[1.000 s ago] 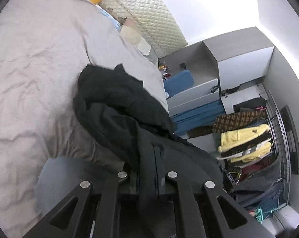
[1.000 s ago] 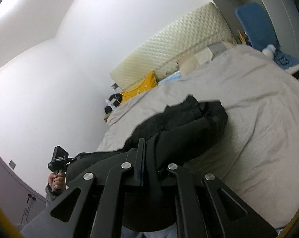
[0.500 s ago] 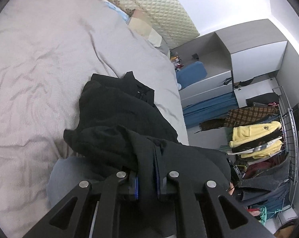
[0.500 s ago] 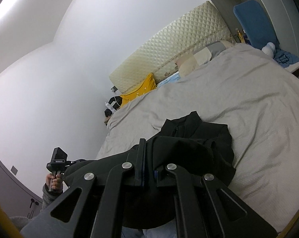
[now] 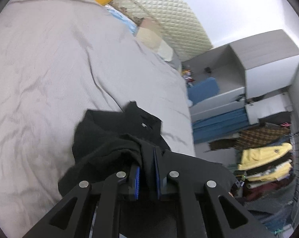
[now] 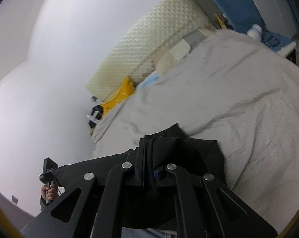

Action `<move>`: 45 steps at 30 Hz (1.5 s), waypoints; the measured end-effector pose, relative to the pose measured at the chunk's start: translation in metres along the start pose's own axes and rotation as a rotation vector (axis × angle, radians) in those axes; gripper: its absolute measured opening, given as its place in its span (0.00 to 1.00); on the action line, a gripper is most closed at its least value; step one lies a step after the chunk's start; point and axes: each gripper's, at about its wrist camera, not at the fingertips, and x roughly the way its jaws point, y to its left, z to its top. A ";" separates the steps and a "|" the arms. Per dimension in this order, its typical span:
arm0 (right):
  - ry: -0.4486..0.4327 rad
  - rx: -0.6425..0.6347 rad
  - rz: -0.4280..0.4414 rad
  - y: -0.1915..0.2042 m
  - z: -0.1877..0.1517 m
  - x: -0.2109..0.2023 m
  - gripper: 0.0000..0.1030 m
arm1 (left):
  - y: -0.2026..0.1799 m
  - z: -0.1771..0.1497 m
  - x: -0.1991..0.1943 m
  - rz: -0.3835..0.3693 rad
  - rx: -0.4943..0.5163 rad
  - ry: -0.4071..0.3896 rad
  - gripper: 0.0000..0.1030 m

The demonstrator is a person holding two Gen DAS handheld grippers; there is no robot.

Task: Fold large clothes

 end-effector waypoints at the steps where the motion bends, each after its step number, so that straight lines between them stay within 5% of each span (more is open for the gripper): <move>1: 0.010 0.021 -0.013 -0.008 0.007 0.012 0.06 | 0.002 0.013 0.014 0.015 -0.008 0.002 0.11; 13: 0.132 0.178 -0.165 -0.113 0.051 0.146 0.06 | 0.035 0.110 0.155 0.174 -0.045 0.030 0.11; 23: 0.262 0.307 -0.222 -0.194 0.050 0.230 0.06 | 0.069 0.145 0.243 0.254 -0.100 0.106 0.11; 29: 0.283 0.381 -0.187 -0.210 0.039 0.231 0.06 | 0.067 0.146 0.249 0.264 -0.113 0.135 0.11; 35: 0.301 0.338 -0.200 -0.190 0.038 0.205 0.10 | 0.058 0.130 0.214 0.214 -0.135 0.131 0.12; 38: 0.292 0.324 -0.208 -0.171 0.035 0.176 0.20 | 0.052 0.118 0.183 0.189 -0.174 0.135 0.27; 40: 0.265 0.301 -0.212 -0.157 0.033 0.152 0.52 | 0.043 0.110 0.156 0.165 -0.175 0.115 0.56; 42: 0.229 0.261 -0.248 -0.144 0.035 0.127 0.65 | 0.026 0.105 0.136 0.157 -0.123 0.089 0.72; 45: 0.192 0.194 -0.282 -0.117 0.036 0.098 0.65 | -0.012 0.091 0.114 0.184 0.014 0.040 0.73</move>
